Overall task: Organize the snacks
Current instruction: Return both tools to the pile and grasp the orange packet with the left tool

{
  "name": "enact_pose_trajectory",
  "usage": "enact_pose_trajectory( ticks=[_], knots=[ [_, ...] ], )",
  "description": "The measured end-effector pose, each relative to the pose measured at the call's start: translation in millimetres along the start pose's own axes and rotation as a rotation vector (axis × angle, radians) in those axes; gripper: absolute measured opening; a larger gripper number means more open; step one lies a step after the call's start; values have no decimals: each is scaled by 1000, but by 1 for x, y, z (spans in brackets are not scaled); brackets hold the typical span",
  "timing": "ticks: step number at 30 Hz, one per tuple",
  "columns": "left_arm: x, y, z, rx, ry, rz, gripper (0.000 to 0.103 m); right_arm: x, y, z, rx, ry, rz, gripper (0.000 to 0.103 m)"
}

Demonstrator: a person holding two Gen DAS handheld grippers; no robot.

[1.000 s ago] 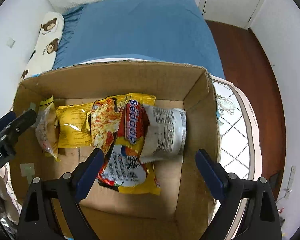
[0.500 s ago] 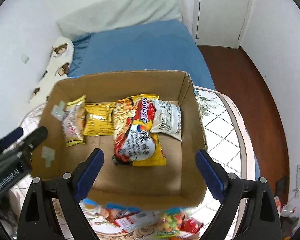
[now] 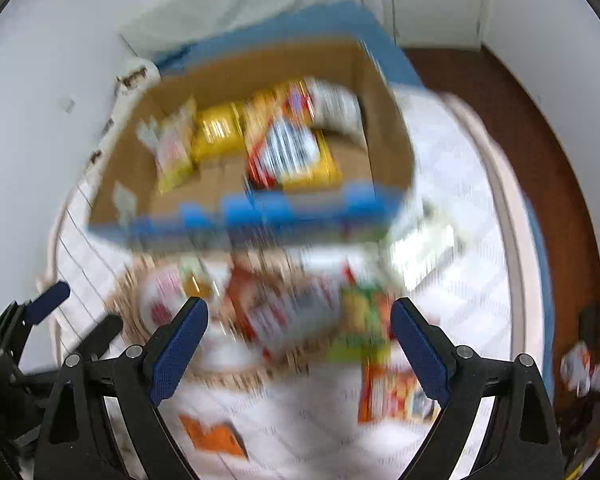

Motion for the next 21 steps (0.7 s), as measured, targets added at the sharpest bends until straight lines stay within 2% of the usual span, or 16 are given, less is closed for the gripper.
enact_pose_trajectory(
  ticks=[3, 5, 8, 10, 13, 15, 16, 19, 21],
  knots=[
    [27, -57, -23, -127, -18, -180, 86, 22, -40, -25, -95, -9, -64, 95],
    [40, -86, -37, -190, -27, -262, 86, 32, -62, -37, -134, -17, -96, 95],
    [61, -126, -62, -318, -81, -355, 86, 49, -86, -46, -163, -27, -151, 95],
    [75, -143, -74, -359, -87, -413, 86, 59, -93, -49, -165, -43, -176, 95],
    [91, -153, -90, -359, -60, -477, 84, 68, -96, -55, -157, -80, -179, 95],
    [96, -152, -99, -361, -55, -470, 59, 71, -91, -65, -160, -109, -167, 95],
    [96, -149, -102, -365, -48, -452, 54, 72, -88, -69, -160, -122, -158, 95],
    [87, -129, -107, -358, -25, -340, 52, 78, -80, -80, -150, -163, -130, 95],
    [70, -110, -111, -361, -5, -207, 52, 81, -78, -91, -163, -190, -105, 95]
  ],
)
Point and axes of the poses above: each gripper's, at about its wrist camera, not at the fingertips, and z roughly against the way its jaws point, x to its right, y to its top, the point moved 1 cm from there along -z, roughly the way its jaws point, and after that the axes turned 5 degrees about x, right-handed, at the moved point
